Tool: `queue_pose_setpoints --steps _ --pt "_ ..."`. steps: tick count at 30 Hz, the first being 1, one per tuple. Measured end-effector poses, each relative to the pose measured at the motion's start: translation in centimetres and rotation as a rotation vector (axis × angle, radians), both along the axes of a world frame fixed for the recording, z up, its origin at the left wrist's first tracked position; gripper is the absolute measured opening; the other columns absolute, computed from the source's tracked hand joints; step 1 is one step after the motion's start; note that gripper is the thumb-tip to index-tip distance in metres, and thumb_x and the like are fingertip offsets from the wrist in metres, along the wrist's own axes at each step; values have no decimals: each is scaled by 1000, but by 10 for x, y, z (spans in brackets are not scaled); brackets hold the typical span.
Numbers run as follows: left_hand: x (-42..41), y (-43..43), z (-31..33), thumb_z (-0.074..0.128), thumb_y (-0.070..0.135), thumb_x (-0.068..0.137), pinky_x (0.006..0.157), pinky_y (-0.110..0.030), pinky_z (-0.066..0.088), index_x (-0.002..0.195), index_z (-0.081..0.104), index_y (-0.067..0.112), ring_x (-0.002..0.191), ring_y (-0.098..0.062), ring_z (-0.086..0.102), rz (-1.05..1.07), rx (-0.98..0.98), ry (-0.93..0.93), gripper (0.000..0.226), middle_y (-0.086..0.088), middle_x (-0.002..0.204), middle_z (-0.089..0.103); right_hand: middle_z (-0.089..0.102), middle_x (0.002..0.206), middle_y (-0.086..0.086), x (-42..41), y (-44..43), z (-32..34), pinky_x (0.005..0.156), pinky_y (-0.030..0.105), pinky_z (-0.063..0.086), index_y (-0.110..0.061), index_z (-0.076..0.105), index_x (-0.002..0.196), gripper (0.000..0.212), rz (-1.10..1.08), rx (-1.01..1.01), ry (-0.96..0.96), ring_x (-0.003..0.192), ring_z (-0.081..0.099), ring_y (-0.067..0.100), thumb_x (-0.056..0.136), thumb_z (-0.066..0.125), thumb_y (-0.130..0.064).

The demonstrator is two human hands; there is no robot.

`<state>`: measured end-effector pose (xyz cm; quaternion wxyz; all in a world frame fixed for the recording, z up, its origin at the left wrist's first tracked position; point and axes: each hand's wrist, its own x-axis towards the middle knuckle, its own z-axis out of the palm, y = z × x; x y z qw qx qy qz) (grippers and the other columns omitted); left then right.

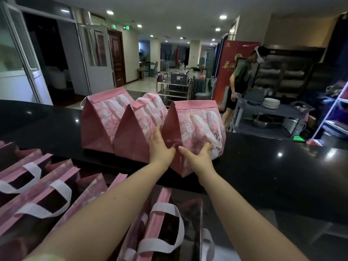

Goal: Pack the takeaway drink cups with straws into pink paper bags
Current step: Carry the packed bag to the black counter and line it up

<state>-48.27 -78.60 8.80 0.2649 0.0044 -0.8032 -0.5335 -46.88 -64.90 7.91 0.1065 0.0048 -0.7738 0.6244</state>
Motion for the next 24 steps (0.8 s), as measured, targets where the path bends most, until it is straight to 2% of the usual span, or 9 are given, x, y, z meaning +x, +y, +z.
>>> queue_pose_setpoints --steps 3,5,8,10,11,13,17,20,24 --pt "-6 7 -5 79 16 72 109 -40 38 142 40 18 129 -20 48 -6 61 -51 81 -4 138 53 17 157 8 -5 -8 0 117 45 24 -17 11 153 101 -37 1 49 144 19 24 79 76 -39" --pt "-6 11 -11 82 25 69 103 -40 44 130 50 26 118 -18 55 44 56 2 69 3 122 59 28 154 7 -11 -3 3 113 46 32 -20 19 152 88 -54 -78 63 141 30 24 83 73 -31" --pt "-7 16 -14 83 32 65 91 -39 51 116 57 30 100 -17 60 64 46 50 57 10 101 56 57 128 -1 -23 11 3 94 35 51 -29 42 138 62 -33 -167 55 113 59 17 84 66 -13" --pt "-11 18 -17 83 30 64 87 -41 52 111 59 29 97 -19 61 47 81 47 53 4 101 61 62 116 -11 -28 16 0 79 22 53 -37 49 128 54 -7 -154 67 97 63 7 83 65 -12" --pt "-12 19 -18 83 28 64 84 -41 53 107 59 30 94 -19 63 42 114 41 49 3 99 63 63 114 -13 -29 16 -2 76 22 53 -39 52 121 49 -7 -136 71 94 64 6 82 66 -14" --pt "-15 19 -19 84 22 66 77 -38 56 97 59 32 83 -14 65 44 200 15 41 4 90 67 64 113 -8 -31 13 -5 81 32 55 -34 57 117 42 -33 -94 78 95 64 12 79 70 -20" --pt "-21 15 -20 83 11 68 68 -29 52 85 57 32 70 -9 60 35 264 -21 37 7 80 66 60 113 -2 -36 9 -6 88 44 53 -30 58 119 47 -99 -24 97 104 60 23 75 74 -25" --pt "-21 12 -21 83 9 68 60 -17 48 81 56 30 66 -4 59 23 233 -40 36 10 77 65 57 111 -2 -37 11 -10 85 44 53 -31 59 116 45 -113 116 134 105 56 26 76 68 -12" --pt "-13 2 -31 83 11 68 66 -24 52 81 57 26 71 -9 63 47 189 -90 32 7 78 67 48 102 -9 -25 23 -24 80 40 54 -33 53 101 45 -86 198 136 99 55 21 71 70 -4"
